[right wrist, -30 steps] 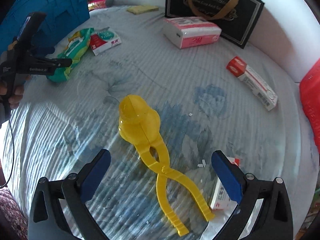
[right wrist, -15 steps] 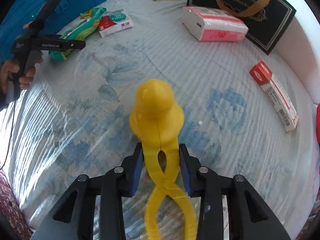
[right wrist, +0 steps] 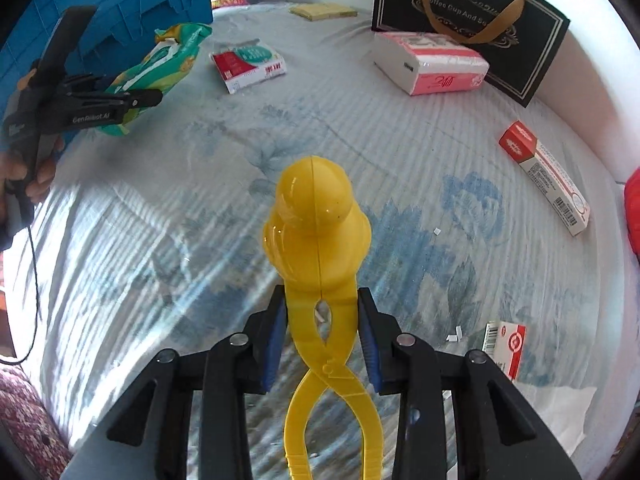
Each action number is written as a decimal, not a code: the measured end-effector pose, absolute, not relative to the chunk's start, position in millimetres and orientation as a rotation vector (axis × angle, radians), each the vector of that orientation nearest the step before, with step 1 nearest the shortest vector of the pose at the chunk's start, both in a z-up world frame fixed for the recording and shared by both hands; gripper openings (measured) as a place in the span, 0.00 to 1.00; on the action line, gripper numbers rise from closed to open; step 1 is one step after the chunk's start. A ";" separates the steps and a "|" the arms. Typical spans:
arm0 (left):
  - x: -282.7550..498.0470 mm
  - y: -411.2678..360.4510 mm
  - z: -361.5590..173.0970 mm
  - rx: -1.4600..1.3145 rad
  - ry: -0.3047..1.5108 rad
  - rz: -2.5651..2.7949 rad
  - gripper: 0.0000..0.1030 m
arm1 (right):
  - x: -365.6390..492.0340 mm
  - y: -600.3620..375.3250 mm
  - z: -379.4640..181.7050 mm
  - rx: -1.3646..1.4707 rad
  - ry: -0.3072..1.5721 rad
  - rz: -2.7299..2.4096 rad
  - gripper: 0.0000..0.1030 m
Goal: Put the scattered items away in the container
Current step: 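Carry the wipes pack and yellow clamp in both tools over the blue crate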
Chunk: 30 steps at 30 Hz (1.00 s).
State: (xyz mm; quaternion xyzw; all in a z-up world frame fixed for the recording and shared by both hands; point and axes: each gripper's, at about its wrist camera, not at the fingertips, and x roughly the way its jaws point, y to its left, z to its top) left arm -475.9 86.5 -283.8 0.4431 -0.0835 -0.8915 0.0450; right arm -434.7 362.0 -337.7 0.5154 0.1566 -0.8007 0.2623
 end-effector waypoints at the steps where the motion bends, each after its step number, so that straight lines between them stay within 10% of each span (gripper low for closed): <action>1: -470.7 87.2 -276.5 1.332 -0.264 -2.727 0.60 | -433.9 361.3 -332.6 1.387 0.410 -2.177 0.32; 30: -240.8 -19.2 -6.5 0.615 -0.099 -2.729 0.61 | -311.2 185.2 -55.2 0.628 0.247 -2.193 0.32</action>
